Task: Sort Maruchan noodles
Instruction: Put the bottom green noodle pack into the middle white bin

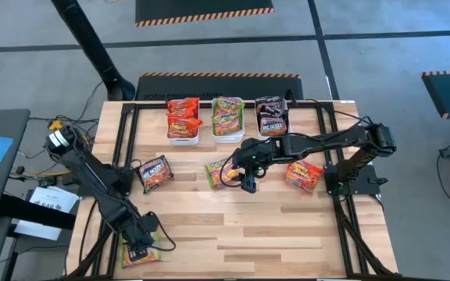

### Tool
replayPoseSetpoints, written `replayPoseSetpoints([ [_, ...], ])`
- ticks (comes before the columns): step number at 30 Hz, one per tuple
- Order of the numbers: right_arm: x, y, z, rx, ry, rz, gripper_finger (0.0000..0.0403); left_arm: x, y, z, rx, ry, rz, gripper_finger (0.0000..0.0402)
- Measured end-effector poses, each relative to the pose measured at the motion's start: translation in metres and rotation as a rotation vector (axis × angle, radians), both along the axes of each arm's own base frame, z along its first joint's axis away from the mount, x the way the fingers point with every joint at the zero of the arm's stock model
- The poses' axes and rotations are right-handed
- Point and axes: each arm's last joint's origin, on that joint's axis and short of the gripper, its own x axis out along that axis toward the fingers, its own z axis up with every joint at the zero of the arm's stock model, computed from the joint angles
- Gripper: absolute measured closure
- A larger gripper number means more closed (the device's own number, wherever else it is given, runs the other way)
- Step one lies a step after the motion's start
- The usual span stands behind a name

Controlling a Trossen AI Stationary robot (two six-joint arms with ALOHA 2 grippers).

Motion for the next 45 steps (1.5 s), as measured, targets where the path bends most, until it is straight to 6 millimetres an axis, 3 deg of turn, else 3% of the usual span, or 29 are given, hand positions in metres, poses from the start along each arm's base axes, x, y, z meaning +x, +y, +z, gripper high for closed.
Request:
replayPoseSetpoints([
  [19,0.0,0.0,0.0,0.0,0.001,0.0,0.0163,0.012,-0.023,-0.051,0.046,0.144,-0.035,0.0258],
  [24,0.0,0.0,0.0,-0.001,0.001,0.0,0.0163,0.012,-0.022,-0.051,0.054,0.126,-0.05,0.0287],
  [30,0.0,0.0,0.0,-0.009,0.001,-0.008,0.0163,0.012,-0.022,-0.053,0.07,0.096,-0.099,0.0387],
  [37,0.0,-0.001,0.0,-0.018,0.001,-0.017,0.0163,0.012,-0.018,-0.045,0.057,0.039,-0.178,0.0401],
  [45,0.0,-0.001,0.0,-0.015,0.001,-0.023,0.0163,0.017,0.011,-0.016,0.167,-0.142,-0.169,0.0401],
])
